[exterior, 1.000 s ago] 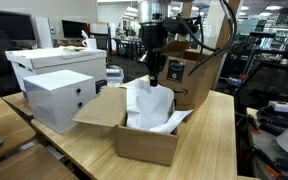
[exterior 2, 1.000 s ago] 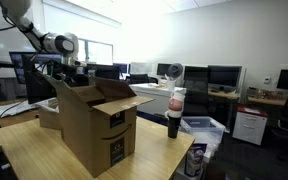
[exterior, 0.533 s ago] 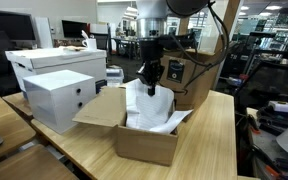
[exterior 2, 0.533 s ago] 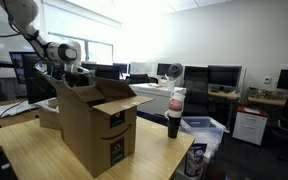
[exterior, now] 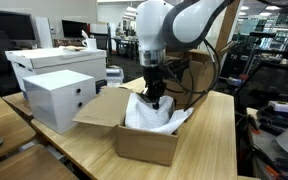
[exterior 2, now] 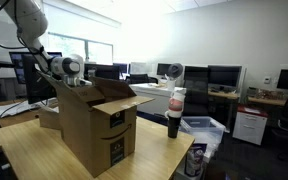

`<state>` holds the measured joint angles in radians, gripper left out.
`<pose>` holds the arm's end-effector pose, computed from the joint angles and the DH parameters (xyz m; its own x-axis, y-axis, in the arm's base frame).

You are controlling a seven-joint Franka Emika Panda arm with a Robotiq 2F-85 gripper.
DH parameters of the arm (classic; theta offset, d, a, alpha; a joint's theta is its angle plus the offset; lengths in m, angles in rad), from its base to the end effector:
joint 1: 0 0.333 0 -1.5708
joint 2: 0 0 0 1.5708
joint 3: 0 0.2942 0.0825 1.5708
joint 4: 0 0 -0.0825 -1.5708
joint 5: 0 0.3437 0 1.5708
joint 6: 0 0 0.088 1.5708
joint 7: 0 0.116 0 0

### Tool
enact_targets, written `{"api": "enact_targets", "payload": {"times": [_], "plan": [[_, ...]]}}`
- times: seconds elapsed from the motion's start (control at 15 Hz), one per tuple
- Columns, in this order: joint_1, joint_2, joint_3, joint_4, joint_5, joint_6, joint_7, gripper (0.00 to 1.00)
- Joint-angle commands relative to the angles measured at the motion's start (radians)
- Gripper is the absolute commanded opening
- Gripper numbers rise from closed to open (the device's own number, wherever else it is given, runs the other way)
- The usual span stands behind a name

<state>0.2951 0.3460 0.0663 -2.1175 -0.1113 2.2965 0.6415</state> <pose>0.4921 0.1827 0.2373 0.9729 -0.2060 -0.1050 -0.1910 -0.9719 0.1375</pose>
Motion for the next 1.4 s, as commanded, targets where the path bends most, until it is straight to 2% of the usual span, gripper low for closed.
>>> {"api": "enact_targets", "payload": {"times": [0.0,0.4,0.53,0.67,0.73,0.8,0.87,1.0,1.07,1.33], "plan": [[0.025,-0.01,-0.036,-0.035,-0.079,-0.062,0.123,0.03],[0.009,-0.034,-0.031,-0.076,-0.079,-0.232,0.213,0.03],[0.004,-0.043,-0.021,-0.09,-0.073,-0.27,0.225,0.03],[0.0,-0.079,-0.002,-0.092,-0.056,-0.255,0.199,0.04],[0.001,-0.093,0.005,-0.09,-0.053,-0.26,0.193,0.13],[0.003,-0.11,0.01,-0.085,-0.059,-0.269,0.192,0.29],[0.005,-0.13,0.017,-0.076,-0.063,-0.279,0.189,0.31],[0.003,-0.167,0.031,-0.055,-0.069,-0.31,0.19,0.41],[-0.006,-0.195,0.046,-0.03,-0.071,-0.34,0.183,0.62],[-0.017,-0.214,0.066,-0.025,-0.038,-0.318,0.135,0.84]]}}
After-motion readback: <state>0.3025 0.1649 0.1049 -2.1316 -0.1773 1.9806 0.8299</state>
